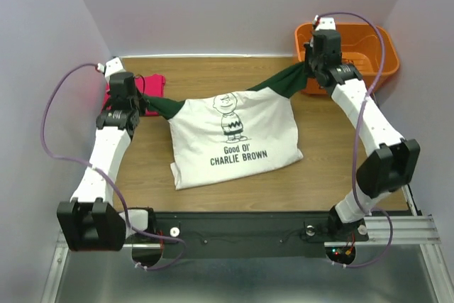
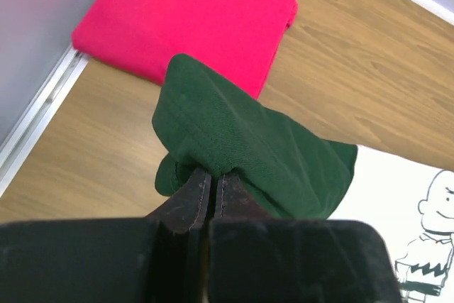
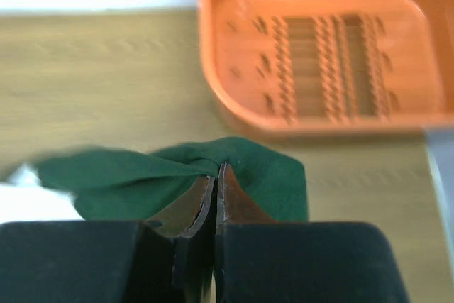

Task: Fold and stack the t-shirts
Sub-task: Flatten the tshirt out

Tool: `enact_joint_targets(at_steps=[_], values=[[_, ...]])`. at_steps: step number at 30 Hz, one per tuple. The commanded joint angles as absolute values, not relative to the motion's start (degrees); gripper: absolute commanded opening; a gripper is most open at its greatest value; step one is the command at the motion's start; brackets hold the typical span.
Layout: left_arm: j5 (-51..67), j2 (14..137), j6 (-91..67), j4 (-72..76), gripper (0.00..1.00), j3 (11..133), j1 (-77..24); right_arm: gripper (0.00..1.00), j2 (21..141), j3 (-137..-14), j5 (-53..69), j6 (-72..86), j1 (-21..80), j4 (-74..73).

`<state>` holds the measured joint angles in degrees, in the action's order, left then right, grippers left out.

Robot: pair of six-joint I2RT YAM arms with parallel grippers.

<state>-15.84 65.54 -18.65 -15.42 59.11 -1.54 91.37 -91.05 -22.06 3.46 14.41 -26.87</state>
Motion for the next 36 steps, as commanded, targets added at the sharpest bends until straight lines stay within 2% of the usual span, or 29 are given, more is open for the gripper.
enact_joint_targets(at_steps=[1, 3, 4, 5, 7, 9, 13, 14, 16, 17, 19, 21, 26, 33, 36], values=[[-13.7, 70.2, -16.7, -10.1, 0.15, 70.3, -0.8, 0.16, 95.1, -103.0, -13.7, 4.0, 14.0, -20.5], [-12.0, 71.2, -16.5, -11.6, 0.31, 72.2, -0.9, 0.4, 96.5, -105.6, -8.3, 4.7, 14.0, -21.3], [-11.3, 70.7, -16.6, -12.0, 0.37, 72.1, -0.9, 0.58, 96.7, -105.6, -7.0, 5.4, 14.1, -21.6], [-9.9, 70.0, -16.7, -12.1, 0.51, 71.4, -1.0, 0.64, 96.4, -104.9, -5.8, 6.6, 14.1, -22.0], [-7.7, 66.1, -17.2, -12.9, 0.65, 67.8, -1.0, 0.7, 93.6, -100.3, -2.6, 7.8, 14.2, -22.8], [-5.4, 61.0, -18.5, -14.7, 0.78, 63.0, -1.0, 0.71, 88.9, -92.8, 0.8, 10.3, 14.1, -23.6], [1.6, 51.5, -23.5, -19.3, 0.81, 53.6, -2.4, 0.71, 79.6, -80.8, 8.1, 15.5, 14.2, -24.9], [4.9, 49.9, -25.0, -20.1, 0.81, 51.5, -3.3, 0.71, 77.5, -74.4, 9.4, 17.4, 14.2, -25.1], [6.9, 46.1, -29.9, -20.9, 0.82, 44.2, -8.9, 0.71, 73.2, -65.5, 11.9, 19.8, 14.2, -26.6], [6.6, 45.5, -31.4, -20.9, 0.82, 44.1, -11.2, 0.71, 72.1, -65.5, 12.3, 20.6, 14.2, -26.6], [4.8, 45.6, -35.8, -21.2, 0.83, 40.2, -18.5, 0.71, 69.8, -57.8, 12.7, 22.0, 14.6, -27.4], [4.2, 47.4, -37.7, -20.9, 0.83, 37.3, -21.6, 0.71, 68.9, -51.7, 12.4, 23.5, 14.6, -28.3], [-1.4, 52.7, -39.3, -20.5, 0.83, 34.0, -25.7, 0.7, 69.4, -44.4, 13.4, 25.1, 14.9, -28.6], [-3.6, 62.0, -39.7, -15.9, 0.83, 31.0, -28.1, 0.71, 73.5, -41.7, 11.1, 25.6, 14.9, -24.9], [-3.1, 67.0, -39.3, -14.1, 0.8, 31.2, -29.2, 0.71, 75.9, -41.4, 10.9, 25.8, 14.9, -21.5]])
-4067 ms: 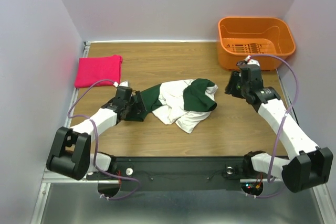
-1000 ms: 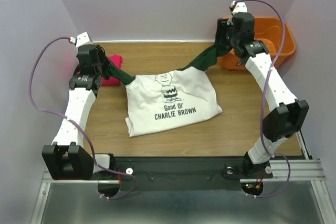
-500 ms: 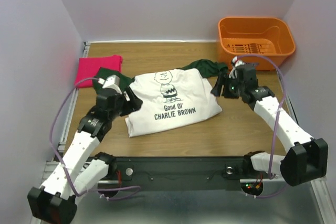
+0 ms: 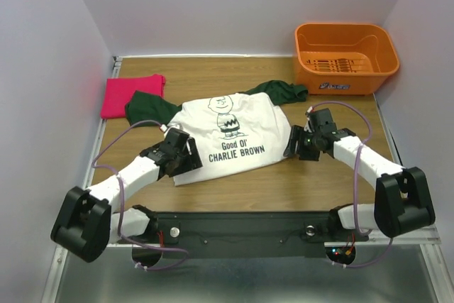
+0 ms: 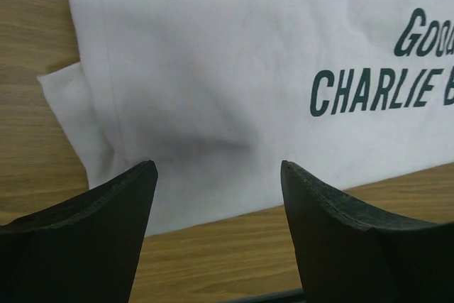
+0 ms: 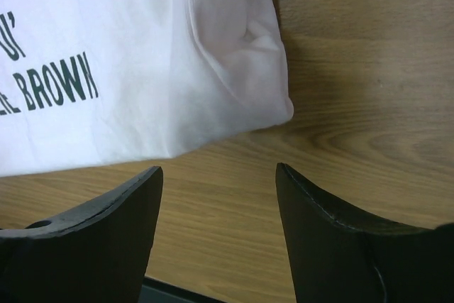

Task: Fold and stack the t-shirts
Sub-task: Flatten the tshirt out

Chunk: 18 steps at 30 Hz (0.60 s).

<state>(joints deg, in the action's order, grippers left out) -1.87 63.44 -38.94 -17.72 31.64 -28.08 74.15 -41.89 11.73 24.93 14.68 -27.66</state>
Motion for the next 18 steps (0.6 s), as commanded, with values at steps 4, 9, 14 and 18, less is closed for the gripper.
enact_joint_targets(at_steps=[4, 9, 14, 18], values=[[-2.1, 73.0, -38.2, -13.4, 0.7, 31.9, -30.9, 0.71, 80.0, -42.2, 11.5, 26.1, 15.0, -17.7], [-0.3, 74.3, -38.0, -13.5, 0.35, 33.1, -33.5, 0.5, 84.2, -45.9, 12.0, 25.8, 15.1, -15.1], [6.4, 75.1, -39.5, -13.4, 0.0, 35.2, -38.0, 0.07, 85.9, -55.5, 9.5, 23.8, 15.1, -18.4], [12.6, 75.8, -44.7, -9.6, 0.0, 40.2, -45.9, 0.01, 88.1, -66.2, 6.6, 22.2, 15.2, -24.3]])
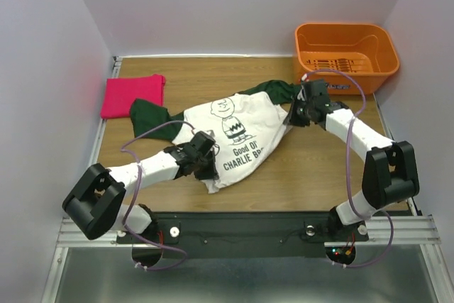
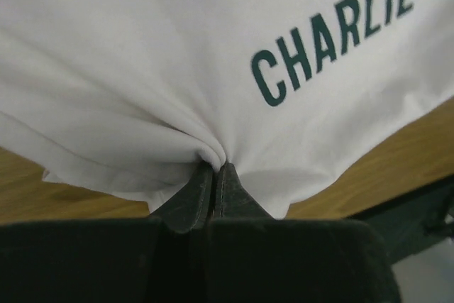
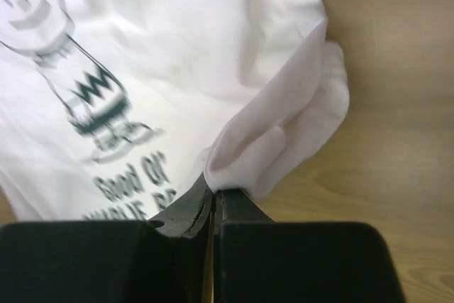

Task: Fold and stack the t-shirts
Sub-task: Flatten the tshirt out

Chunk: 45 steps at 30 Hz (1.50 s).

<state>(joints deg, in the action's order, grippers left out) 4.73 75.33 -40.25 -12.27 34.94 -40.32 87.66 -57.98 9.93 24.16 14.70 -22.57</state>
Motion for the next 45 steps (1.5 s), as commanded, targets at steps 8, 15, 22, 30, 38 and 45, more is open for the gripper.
enact_joint_targets(at_steps=[8, 15, 22, 30, 38, 45], values=[[21.6, 79.0, -57.1, 5.5, 0.0, 54.1, -55.5, 0.03, 101.3, -90.4, 4.1, 20.3, 21.8, -35.1], [15.0, 64.4, -70.9, 17.1, 0.0, 33.6, -48.2, 0.63, 104.6, -94.7, 2.8, 17.6, 27.0, -38.4], [15.8, 57.0, -80.7, 28.2, 0.34, 14.3, -42.3, 0.71, 94.1, -83.2, 2.9, 16.3, 27.9, -38.3], [12.6, 56.9, -60.1, 3.7, 0.78, 32.5, -42.0, 0.68, 85.0, -63.8, 4.3, 22.1, 30.1, -33.7], [-8.5, 62.9, -38.6, -16.3, 0.78, 46.1, -40.1, 0.63, 81.0, -54.4, 0.4, 27.7, 30.1, -28.7], [-5.2, 78.6, -28.3, -12.8, 0.78, 51.8, -39.2, 0.59, 79.9, -51.6, 0.4, 30.1, 29.0, -25.9]])
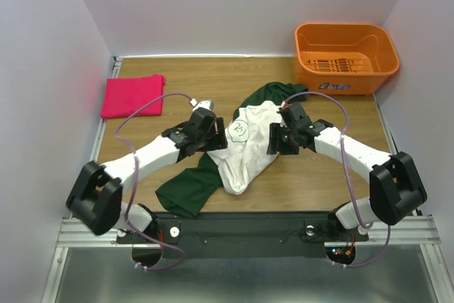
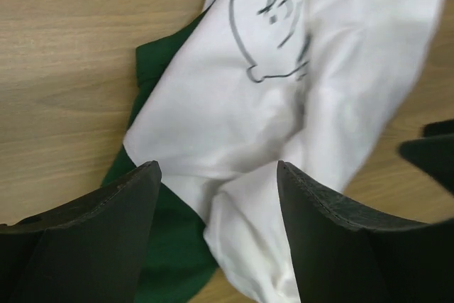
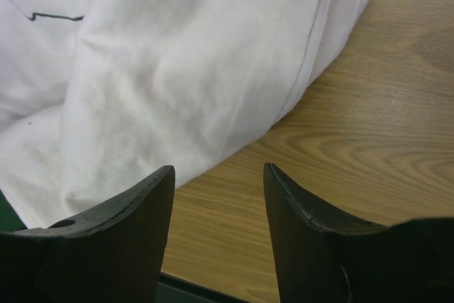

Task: Fold and stack the t-shirts
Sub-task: Flatten the tshirt out

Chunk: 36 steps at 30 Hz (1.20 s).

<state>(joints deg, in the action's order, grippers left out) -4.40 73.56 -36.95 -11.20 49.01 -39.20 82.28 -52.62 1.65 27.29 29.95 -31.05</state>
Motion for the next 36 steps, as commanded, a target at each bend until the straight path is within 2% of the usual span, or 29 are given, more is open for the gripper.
enact_joint_targets(at_steps=[1, 10, 14, 17, 20, 21, 25, 26, 28, 29, 30, 31, 32, 36], values=[[-5.1, 81.1, -27.7, -12.4, 0.78, 52.6, -39.2, 0.59, 79.7, -50.9, 0.6, 30.3, 27.9, -25.1], [-4.0, 93.2, -23.7, -12.0, 0.78, 59.1, -38.6, 0.61, 81.7, -46.3, 8.5, 33.1, 24.7, -18.2], [-4.2, 94.9, -23.6, -12.3, 0.71, 59.2, -38.3, 0.61, 83.3, -45.2, 10.0, 34.5, 24.4, -15.6], [-4.4, 95.0, -23.7, -11.6, 0.57, 58.1, -38.1, 0.6, 84.5, -44.2, 10.2, 35.2, 24.3, -13.7], [-4.3, 95.4, -23.7, -11.2, 0.47, 57.1, -37.8, 0.6, 85.6, -43.3, 10.5, 35.6, 24.3, -12.6], [-4.3, 95.6, -23.7, -11.1, 0.39, 56.9, -37.7, 0.6, 85.9, -42.9, 10.8, 35.8, 24.3, -11.8], [-4.3, 95.5, -23.8, -10.5, 0.2, 55.5, -37.1, 0.58, 86.9, -42.3, 12.3, 35.5, 24.2, -11.1], [-4.2, 95.4, -23.9, -10.2, 0.11, 55.3, -36.6, 0.56, 87.0, -42.2, 12.4, 35.3, 24.3, -11.1], [-4.0, 95.3, -23.8, -9.8, 0.03, 54.5, -36.0, 0.5, 86.9, -42.1, 12.4, 35.1, 24.3, -11.0], [-4.0, 94.9, -24.0, -9.8, 0.0, 54.1, -35.5, 0.42, 86.9, -42.0, 12.3, 35.0, 24.3, -10.9], [-3.8, 94.7, -24.1, -9.3, 0.0, 53.4, -34.8, 0.3, 86.7, -42.0, 12.2, 34.7, 24.2, -11.1], [-3.8, 94.4, -24.2, -9.1, 0.0, 53.0, -34.2, 0.3, 86.6, -42.0, 12.1, 34.6, 24.3, -11.1], [-3.8, 94.1, -24.3, -9.1, 0.0, 52.5, -33.6, 0.19, 86.4, -41.9, 12.0, 34.5, 24.3, -11.2], [-4.0, 92.6, -24.5, -9.0, 0.0, 49.9, -29.5, 0.01, 84.5, -42.4, 10.4, 33.6, 24.2, -12.2]])
